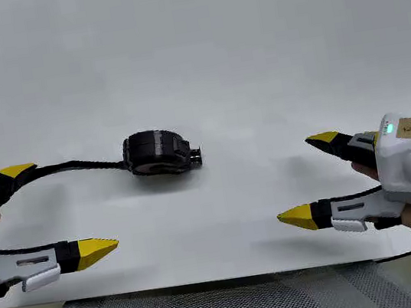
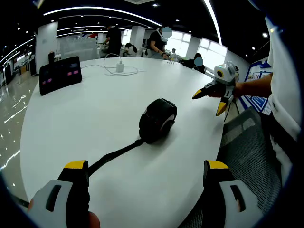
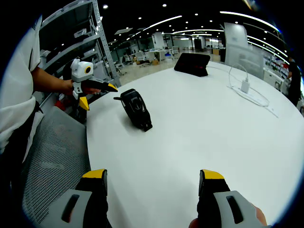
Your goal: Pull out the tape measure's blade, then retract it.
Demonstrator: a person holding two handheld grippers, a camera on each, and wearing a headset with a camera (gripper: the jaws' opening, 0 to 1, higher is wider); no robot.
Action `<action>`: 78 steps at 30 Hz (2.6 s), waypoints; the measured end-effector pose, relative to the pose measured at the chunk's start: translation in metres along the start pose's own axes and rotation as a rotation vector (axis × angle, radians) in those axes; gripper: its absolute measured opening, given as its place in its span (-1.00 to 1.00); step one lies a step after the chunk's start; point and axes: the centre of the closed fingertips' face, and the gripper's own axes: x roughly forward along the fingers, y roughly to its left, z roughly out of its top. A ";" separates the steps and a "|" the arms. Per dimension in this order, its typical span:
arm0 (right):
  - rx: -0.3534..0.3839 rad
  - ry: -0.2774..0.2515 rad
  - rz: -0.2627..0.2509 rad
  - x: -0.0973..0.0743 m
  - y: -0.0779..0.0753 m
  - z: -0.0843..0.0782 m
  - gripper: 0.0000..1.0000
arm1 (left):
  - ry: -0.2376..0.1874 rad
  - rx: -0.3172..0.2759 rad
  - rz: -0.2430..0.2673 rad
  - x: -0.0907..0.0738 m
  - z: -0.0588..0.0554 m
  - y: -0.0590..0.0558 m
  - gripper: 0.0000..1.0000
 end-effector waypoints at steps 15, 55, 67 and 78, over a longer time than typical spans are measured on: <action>-0.004 -0.001 -0.006 0.000 -0.001 0.000 0.60 | 0.003 0.002 -0.006 0.001 0.000 -0.001 0.97; -0.029 0.002 -0.007 -0.001 -0.012 -0.005 0.64 | 0.005 0.037 -0.035 0.008 0.006 -0.007 0.97; -0.045 0.008 0.001 0.001 -0.014 -0.001 0.63 | 0.016 0.075 -0.056 0.013 0.014 -0.003 0.97; -0.062 0.018 0.009 0.007 -0.018 0.001 0.61 | 0.042 0.128 -0.099 0.019 0.019 -0.001 0.91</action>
